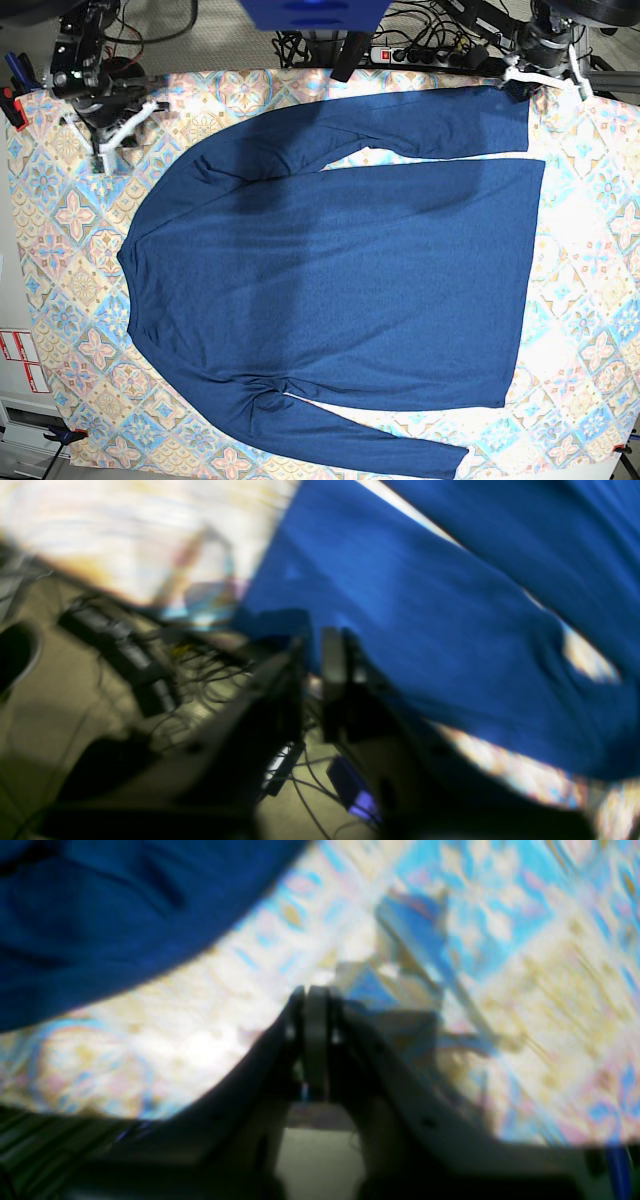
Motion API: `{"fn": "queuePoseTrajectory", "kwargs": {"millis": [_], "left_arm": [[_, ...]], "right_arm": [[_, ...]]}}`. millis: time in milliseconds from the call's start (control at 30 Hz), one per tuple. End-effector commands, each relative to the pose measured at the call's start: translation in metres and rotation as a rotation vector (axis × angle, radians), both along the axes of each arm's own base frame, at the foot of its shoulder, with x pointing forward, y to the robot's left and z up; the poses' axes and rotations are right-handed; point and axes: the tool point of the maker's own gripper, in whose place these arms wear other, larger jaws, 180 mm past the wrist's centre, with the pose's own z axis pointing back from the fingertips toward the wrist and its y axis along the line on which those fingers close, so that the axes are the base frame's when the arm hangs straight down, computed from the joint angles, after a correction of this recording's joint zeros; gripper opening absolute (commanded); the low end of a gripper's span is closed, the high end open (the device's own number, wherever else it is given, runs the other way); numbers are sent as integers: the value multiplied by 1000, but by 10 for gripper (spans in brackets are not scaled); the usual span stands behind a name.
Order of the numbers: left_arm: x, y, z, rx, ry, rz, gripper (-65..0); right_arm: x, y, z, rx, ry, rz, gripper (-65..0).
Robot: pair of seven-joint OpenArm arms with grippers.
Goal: Fold the T-shirt properly
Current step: 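Lower both grippers toward the shirt's shoulder corners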
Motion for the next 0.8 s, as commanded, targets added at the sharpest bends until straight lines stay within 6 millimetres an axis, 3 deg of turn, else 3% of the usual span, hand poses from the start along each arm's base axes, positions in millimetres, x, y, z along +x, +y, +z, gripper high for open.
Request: {"fn": "queuePoseTrajectory", "kwargs": {"millis": [0, 67, 300, 767], "left_arm": [[4, 5, 5, 4, -12, 2, -478], [3, 6, 4, -22, 19, 8, -422], [-10, 37, 15, 10, 4, 138, -416], [-21, 35, -4, -20, 36, 137, -415]], "right_arm": [[4, -2, 8, -12, -27, 9, -648], [6, -1, 9, -12, -31, 11, -648], [18, 12, 10, 7, -49, 43, -648], [17, 13, 9, 7, -44, 44, -648]]}}
